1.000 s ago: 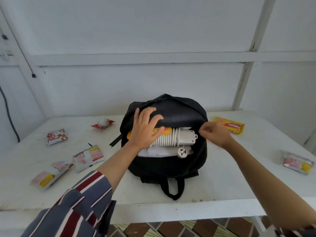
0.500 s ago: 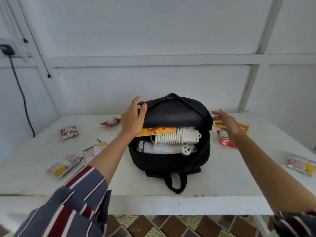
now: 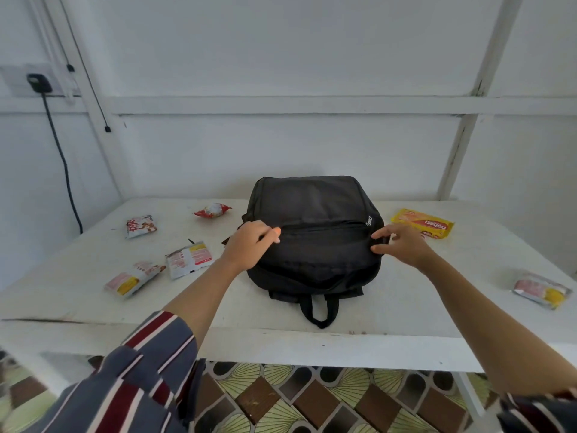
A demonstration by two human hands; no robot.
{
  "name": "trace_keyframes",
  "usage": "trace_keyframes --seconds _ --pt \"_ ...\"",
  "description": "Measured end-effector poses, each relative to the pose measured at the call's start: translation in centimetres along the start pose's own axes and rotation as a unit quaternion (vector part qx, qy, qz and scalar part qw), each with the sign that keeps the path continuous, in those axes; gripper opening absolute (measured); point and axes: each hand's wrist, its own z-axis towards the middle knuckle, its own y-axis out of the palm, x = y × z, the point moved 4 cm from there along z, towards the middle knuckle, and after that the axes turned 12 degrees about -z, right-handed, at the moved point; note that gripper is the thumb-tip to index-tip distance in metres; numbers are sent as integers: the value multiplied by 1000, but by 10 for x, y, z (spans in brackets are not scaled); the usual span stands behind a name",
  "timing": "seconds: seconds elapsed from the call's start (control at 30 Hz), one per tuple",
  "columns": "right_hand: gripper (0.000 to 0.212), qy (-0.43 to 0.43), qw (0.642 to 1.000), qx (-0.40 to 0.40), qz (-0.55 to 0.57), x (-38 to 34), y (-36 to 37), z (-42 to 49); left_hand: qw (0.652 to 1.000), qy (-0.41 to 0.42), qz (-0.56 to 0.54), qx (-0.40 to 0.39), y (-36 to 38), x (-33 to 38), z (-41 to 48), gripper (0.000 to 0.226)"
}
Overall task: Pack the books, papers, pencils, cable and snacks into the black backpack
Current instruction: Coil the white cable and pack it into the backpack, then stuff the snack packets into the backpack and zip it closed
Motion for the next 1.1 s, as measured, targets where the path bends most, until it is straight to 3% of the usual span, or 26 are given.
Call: trace_keyframes --seconds 0.17,0.33,0.63,0.83,1.1 --pt "28 -41 988 22 -149 -17 9 -1 996 24 72 -44 2 -3 -15 22" --pt "32 -102 988 46 -111 -67 15 -3 997 28 65 -9 -25 -8 -22 20" --pt "38 -202 976 -36 -67 -175 80 10 990 -41 118 61 -93 -48 -51 20" --pt "47 -244 964 -95 -47 -244 148 18 976 -108 177 67 -141 -98 -68 26" --pt "54 -232 948 -197 -89 -292 251 46 956 -226 188 16 -185 -172 -92 60"
